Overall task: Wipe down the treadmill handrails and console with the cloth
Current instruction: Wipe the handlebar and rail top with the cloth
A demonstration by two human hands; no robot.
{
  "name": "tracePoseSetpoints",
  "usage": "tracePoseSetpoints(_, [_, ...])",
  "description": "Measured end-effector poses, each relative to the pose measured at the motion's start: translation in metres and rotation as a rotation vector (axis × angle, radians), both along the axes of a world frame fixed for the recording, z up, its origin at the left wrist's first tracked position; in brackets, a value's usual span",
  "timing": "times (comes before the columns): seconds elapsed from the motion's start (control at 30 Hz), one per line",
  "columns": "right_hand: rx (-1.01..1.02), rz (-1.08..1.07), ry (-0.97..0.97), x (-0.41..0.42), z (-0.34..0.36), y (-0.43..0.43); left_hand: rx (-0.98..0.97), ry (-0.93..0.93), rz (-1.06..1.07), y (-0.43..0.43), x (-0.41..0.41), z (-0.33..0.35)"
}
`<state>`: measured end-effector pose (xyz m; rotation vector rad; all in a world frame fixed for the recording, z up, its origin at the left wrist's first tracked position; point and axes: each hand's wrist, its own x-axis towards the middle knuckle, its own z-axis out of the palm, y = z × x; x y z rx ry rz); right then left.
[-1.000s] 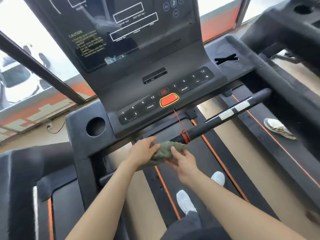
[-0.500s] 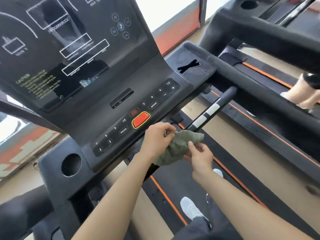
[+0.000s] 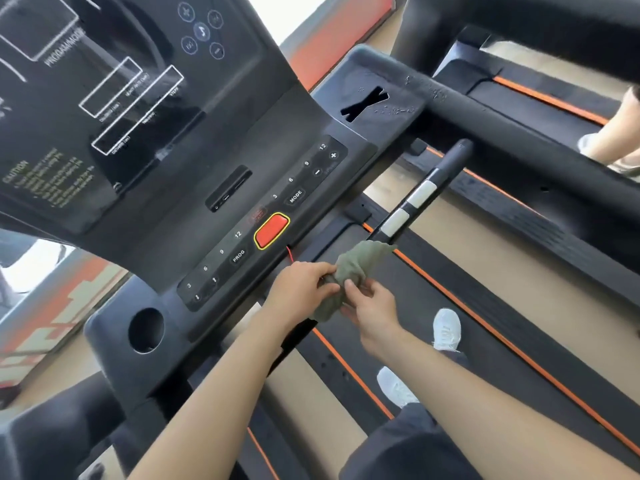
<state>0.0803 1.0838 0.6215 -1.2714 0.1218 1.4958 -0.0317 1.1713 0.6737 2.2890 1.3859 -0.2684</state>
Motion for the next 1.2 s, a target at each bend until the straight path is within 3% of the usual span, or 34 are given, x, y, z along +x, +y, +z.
tracePoseSetpoints(0.33, [0.003, 0.223, -0.034, 0.011, -0.001, -0.006, -0.041, 0.291, -0.124, 0.007, 0.011, 0.017])
tracePoseSetpoints(0.6, [-0.001, 0.010, 0.120, 0.052, 0.002, 0.015, -0.024, 0.055, 0.015, 0.003, 0.040, 0.008])
tracePoseSetpoints(0.9, [-0.075, -0.041, 0.109, 0.072, 0.005, 0.029, 0.033, -0.276, 0.224, 0.008, 0.061, -0.010])
tracePoseSetpoints(1.2, [-0.145, -0.135, 0.042, 0.121, 0.000, 0.055, 0.116, -0.370, 0.334, 0.033, 0.127, -0.015])
